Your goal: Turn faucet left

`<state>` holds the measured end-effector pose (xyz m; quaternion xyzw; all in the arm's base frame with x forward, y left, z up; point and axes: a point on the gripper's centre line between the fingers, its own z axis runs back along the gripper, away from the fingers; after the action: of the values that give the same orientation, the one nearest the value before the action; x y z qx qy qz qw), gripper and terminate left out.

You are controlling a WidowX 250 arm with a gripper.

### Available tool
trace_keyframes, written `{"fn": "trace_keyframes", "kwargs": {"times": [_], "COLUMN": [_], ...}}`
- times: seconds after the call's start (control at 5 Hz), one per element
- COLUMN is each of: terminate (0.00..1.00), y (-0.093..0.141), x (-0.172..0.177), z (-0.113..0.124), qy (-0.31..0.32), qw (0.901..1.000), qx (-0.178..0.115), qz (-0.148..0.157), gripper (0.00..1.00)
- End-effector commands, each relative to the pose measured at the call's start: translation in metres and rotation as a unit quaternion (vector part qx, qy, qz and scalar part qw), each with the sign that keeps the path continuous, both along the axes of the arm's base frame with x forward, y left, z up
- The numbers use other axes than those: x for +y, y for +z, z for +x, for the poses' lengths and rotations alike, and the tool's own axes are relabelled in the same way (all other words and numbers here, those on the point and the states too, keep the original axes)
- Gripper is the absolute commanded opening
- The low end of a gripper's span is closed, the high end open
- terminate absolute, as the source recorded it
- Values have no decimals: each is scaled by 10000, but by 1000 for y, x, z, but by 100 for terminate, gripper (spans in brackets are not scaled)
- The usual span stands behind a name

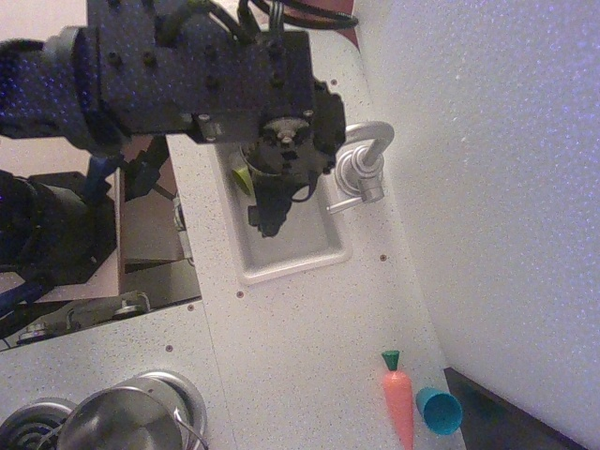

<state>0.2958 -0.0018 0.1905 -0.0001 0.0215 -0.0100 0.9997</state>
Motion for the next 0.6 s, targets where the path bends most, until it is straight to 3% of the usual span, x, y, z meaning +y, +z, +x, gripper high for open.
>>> {"fn": "trace_keyframes", "kwargs": {"times": [0.0,0.4], "terminate": [0,0], "y": [0,-22], "x": [0,-21], "z": [0,19], "qy": [0,-329], "qw": [10000,9987], "qx": [0,374], "qz": [0,134], "gripper": [100,100]}}
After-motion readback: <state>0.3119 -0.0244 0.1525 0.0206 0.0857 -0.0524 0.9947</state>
